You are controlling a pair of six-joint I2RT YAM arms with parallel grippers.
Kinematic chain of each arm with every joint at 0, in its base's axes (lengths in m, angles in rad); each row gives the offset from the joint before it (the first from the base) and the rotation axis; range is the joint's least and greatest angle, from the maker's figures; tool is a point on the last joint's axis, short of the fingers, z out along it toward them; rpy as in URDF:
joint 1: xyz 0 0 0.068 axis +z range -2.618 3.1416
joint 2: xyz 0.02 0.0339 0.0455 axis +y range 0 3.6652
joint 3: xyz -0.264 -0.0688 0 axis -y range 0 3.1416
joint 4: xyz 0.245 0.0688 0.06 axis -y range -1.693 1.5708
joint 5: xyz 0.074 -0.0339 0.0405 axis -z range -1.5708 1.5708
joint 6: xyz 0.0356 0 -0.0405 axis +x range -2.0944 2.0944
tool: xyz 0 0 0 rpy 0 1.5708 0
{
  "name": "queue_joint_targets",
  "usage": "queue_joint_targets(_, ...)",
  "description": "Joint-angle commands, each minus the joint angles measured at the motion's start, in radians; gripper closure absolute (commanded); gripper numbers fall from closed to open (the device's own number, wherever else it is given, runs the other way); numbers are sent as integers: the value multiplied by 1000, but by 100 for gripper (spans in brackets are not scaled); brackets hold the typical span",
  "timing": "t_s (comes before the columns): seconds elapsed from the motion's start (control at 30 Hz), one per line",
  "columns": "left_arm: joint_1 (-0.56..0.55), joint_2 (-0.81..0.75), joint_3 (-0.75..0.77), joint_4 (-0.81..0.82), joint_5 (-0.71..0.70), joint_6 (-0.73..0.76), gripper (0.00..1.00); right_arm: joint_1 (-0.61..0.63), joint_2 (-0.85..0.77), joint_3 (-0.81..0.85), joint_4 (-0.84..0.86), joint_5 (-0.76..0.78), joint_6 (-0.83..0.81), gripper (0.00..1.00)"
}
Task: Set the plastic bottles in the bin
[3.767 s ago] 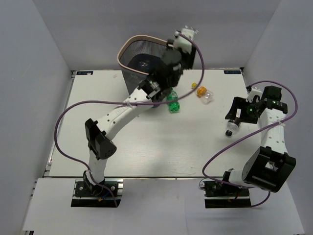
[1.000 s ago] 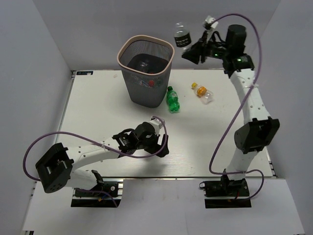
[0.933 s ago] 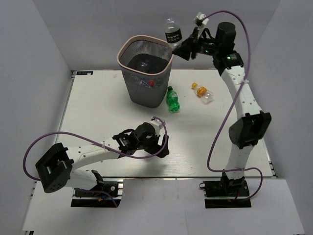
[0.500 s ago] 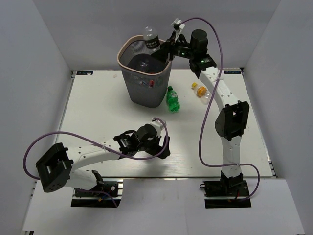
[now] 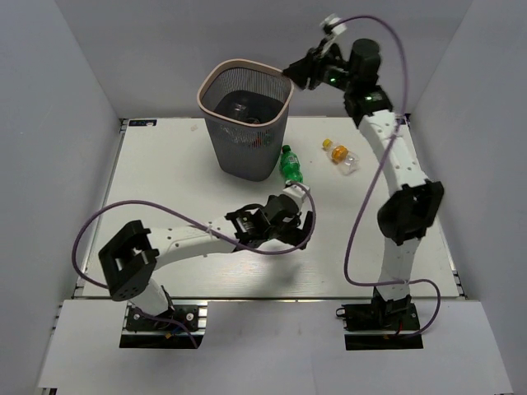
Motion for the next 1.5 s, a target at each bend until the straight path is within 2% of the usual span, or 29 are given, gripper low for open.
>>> queue_joint_targets(0.0,-17,75,103,-15,-191,10,0,-93,-214,-24,-101,194,-57,79)
queue_joint_targets(0.03,-17,103,158,-46,-232,-13,0,-145,-260,-56,-133,243,-85,99)
queue_joint_targets(0.1,-17,163,218,-61,-317,-50,0,-185,-283,-99,-289,309,-149,100)
queue_joint_targets(0.13,-26,230,288,-78,-352,-68,0,-246,-307,-109,-383,328,-159,100)
queue_joint_targets(0.17,-26,266,328,-119,-381,-85,0,-269,-312,-132,-430,333,-295,100)
queue_joint_targets(0.2,-26,303,368,-145,-442,-120,0,-294,-323,-173,-511,331,-209,100)
queue_joint_targets(0.23,-26,339,451,-173,-470,-140,0,-361,-353,-200,-586,327,-215,98)
queue_joint_targets(0.27,-26,413,494,-232,-495,-167,0,-381,-367,-231,-614,313,-226,85)
queue_joint_targets(0.3,-14,451,581,-262,-530,-209,0,-398,-402,-347,-669,267,-272,72)
queue_joint_targets(0.33,-5,488,624,-291,-547,-229,0,-441,-426,-391,-679,251,-284,51)
queue_joint_targets(0.4,-5,597,759,-378,-596,-278,0,-478,-539,-597,-652,200,-320,45)
queue_joint_targets(0.43,-5,631,802,-402,-637,-279,0,-495,-599,-644,-641,189,-337,42)
queue_joint_targets(0.5,-5,694,925,-470,-673,-303,0,-518,-679,-804,-612,164,-352,42)
queue_joint_targets(0.6,-5,792,1049,-556,-728,-323,0,-552,-766,-906,-618,138,-369,40)
queue_joint_targets(0.7,4,831,1094,-597,-757,-334,0,-585,-802,-948,-642,119,-383,40)
queue_joint_targets(0.97,33,821,1063,-572,-839,-299,0,-676,-831,-1034,-683,61,-412,39)
queue_joint_targets(1.33,106,875,1054,-437,-848,-175,0,-737,-860,-1075,-710,26,-420,39)
queue_joint_targets(1.47,115,909,1054,-313,-826,-73,0,-750,-861,-1089,-716,17,-417,39)
